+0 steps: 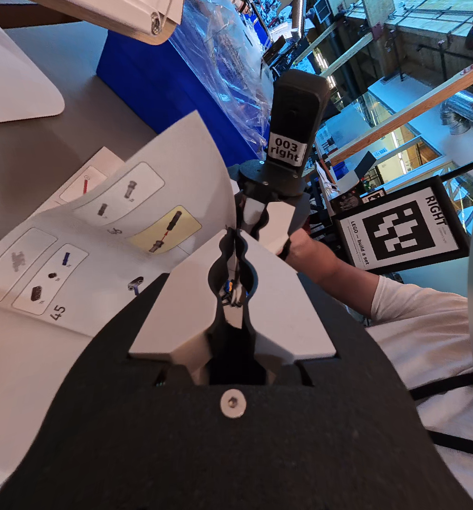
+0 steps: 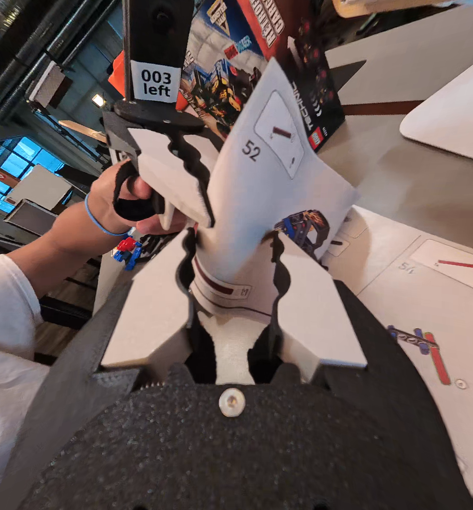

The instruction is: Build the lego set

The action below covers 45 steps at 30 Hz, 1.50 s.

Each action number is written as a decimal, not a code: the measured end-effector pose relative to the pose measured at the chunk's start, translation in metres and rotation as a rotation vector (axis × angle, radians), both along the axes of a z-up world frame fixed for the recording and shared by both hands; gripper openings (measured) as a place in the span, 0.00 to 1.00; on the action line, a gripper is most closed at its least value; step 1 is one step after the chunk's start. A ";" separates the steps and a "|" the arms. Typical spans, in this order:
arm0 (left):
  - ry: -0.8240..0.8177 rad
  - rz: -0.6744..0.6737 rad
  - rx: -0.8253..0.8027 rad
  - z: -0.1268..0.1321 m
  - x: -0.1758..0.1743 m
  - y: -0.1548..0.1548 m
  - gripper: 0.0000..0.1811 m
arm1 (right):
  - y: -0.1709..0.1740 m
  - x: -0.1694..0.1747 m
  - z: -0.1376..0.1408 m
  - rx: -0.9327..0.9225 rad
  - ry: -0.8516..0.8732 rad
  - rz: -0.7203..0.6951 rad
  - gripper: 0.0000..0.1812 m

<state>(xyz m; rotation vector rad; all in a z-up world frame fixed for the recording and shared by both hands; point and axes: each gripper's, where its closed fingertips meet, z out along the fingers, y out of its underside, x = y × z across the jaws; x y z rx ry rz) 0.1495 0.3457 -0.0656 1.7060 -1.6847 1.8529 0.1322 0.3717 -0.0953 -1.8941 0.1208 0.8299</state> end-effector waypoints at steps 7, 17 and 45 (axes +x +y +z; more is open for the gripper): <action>-0.025 -0.024 0.036 0.002 -0.007 -0.002 0.01 | -0.005 0.001 0.003 0.030 0.048 0.039 0.19; -0.038 -0.027 0.057 -0.001 -0.008 0.001 0.01 | -0.008 0.008 0.006 0.050 0.046 0.030 0.16; 0.114 0.130 0.139 0.012 -0.101 0.100 0.00 | -0.044 0.078 0.012 -0.102 -0.691 -0.306 0.18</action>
